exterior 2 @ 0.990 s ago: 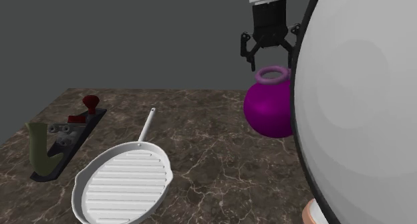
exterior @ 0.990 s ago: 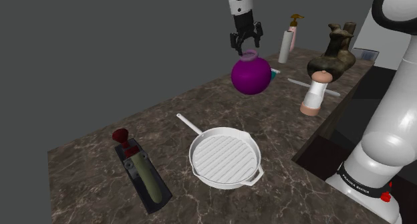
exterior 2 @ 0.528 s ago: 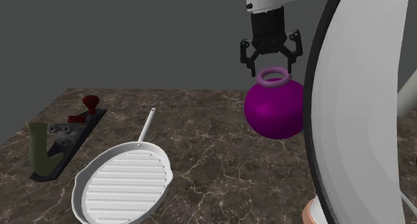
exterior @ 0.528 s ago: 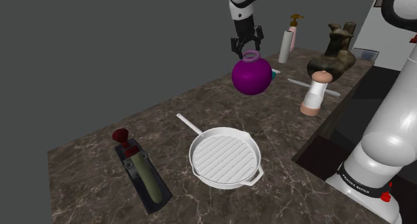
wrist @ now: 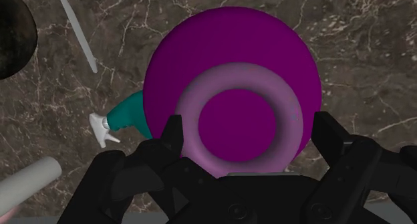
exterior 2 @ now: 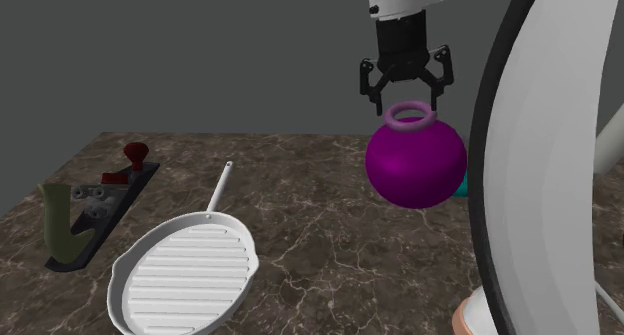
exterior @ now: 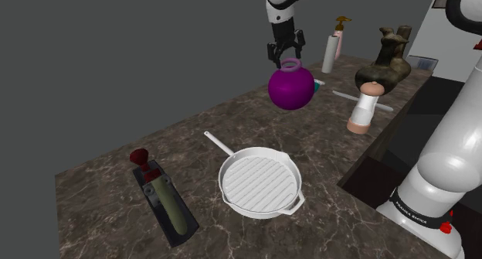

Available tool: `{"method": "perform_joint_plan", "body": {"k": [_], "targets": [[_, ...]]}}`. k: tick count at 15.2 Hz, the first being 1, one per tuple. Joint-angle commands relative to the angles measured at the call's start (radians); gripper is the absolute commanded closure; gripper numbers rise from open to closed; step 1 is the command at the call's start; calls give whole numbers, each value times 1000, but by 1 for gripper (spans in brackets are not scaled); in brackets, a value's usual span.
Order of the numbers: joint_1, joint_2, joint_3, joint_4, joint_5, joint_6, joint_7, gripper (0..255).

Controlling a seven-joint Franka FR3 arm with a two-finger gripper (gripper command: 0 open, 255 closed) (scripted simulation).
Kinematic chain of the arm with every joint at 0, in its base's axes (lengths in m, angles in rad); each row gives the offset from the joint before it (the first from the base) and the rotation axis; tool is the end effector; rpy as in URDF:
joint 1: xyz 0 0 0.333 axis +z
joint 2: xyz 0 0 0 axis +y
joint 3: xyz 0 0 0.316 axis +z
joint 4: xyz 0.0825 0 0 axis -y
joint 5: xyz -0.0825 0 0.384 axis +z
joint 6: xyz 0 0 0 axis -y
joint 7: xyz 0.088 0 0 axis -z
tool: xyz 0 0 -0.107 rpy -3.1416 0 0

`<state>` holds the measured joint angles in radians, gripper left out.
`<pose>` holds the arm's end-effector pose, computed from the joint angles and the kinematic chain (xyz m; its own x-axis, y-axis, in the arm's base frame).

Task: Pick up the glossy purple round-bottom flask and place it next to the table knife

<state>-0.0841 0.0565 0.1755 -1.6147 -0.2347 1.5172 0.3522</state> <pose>0.5614 0.0229 0.5715 0.9634 -0.2600 -0.0654 -0.2350 -0.9365 0.2603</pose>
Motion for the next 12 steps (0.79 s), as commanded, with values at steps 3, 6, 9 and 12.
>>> {"method": "perform_joint_plan", "body": {"k": [3, 6, 9, 12], "targets": [[1, 22, 1, -21, 15, -12, 3, 255], [-2, 1, -1, -54, 20, 1, 2, 255], [-9, -4, -8, -59, 18, 5, -12, 255], [-3, 37, -1, 16, 12, -32, -7, 255]]}}
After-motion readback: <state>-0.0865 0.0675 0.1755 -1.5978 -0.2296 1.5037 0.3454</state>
